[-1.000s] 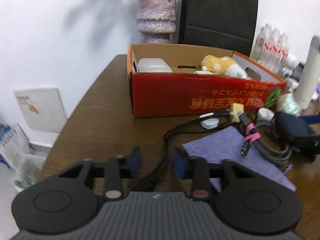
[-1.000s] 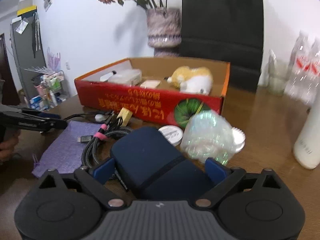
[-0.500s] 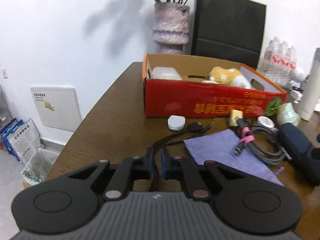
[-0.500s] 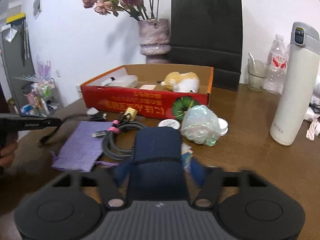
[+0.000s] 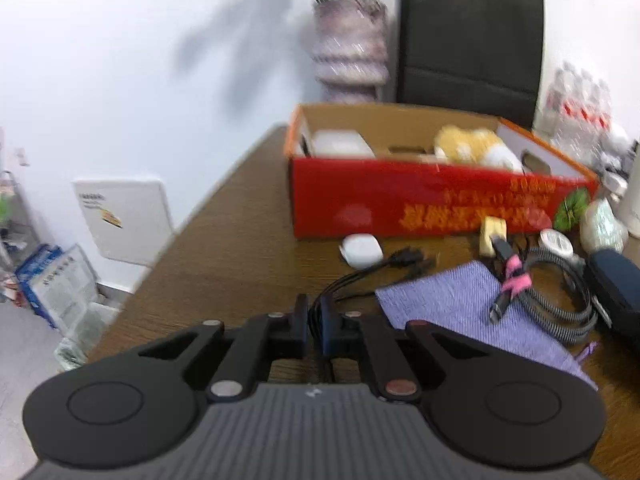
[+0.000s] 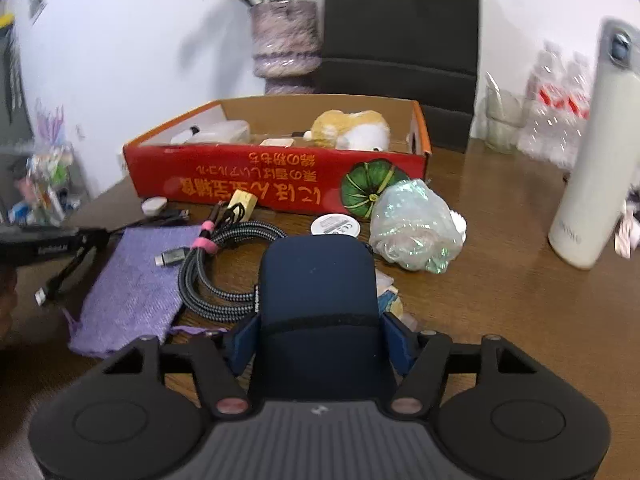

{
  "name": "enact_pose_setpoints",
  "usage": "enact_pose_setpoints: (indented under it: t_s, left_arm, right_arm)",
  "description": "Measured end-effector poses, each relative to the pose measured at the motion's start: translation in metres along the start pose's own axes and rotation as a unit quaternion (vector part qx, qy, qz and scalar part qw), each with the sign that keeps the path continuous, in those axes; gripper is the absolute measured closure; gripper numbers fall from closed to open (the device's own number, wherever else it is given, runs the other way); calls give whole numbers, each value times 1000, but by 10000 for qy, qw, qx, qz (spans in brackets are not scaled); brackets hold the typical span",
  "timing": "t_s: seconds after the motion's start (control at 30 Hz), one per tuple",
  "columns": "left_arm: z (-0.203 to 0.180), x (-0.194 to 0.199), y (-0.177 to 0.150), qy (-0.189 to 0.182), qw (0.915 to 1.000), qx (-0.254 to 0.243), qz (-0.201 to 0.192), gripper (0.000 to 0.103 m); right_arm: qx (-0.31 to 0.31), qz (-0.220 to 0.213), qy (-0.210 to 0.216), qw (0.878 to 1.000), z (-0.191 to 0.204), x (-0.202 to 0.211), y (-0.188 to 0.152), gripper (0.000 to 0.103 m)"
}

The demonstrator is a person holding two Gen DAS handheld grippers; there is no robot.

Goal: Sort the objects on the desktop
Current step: 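Grasp the navy blue zip case with the right tool, then carry the navy blue case into the cardboard box and open the right tool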

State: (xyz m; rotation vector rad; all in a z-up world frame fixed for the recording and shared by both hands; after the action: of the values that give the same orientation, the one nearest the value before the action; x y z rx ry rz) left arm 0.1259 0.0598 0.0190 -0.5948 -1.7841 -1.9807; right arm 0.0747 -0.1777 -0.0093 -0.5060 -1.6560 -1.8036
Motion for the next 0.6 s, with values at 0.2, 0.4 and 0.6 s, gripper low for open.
enact_pose_setpoints:
  t_s: [0.2,0.4,0.6]
  left_arm:
    - [3,65,8,381,9922,801,-876,97]
    - [0,92,11,143,9846,1347,-1109,97]
    - [9,120,7,-204,9796,1450,-1378,98]
  right_arm:
    - [-84,-73,-155,9998,-2,21,8,44]
    - [167,-471,-528,9974,12,61,35,44]
    - [-49,-864,-807,9930,29,86,52,44]
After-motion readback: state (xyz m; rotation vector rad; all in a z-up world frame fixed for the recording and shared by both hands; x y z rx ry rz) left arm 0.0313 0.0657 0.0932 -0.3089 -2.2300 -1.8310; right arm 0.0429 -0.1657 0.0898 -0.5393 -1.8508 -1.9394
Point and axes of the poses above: each gripper's, at about its wrist camera, not at the fingertips, and x roughly against the way its jaws point, z to its left, y to its top, the point moved 3 cm from there along -x, roughly the way its jaws point, and after that the axes turned 5 degrees about -x, right-handed, at the moved point
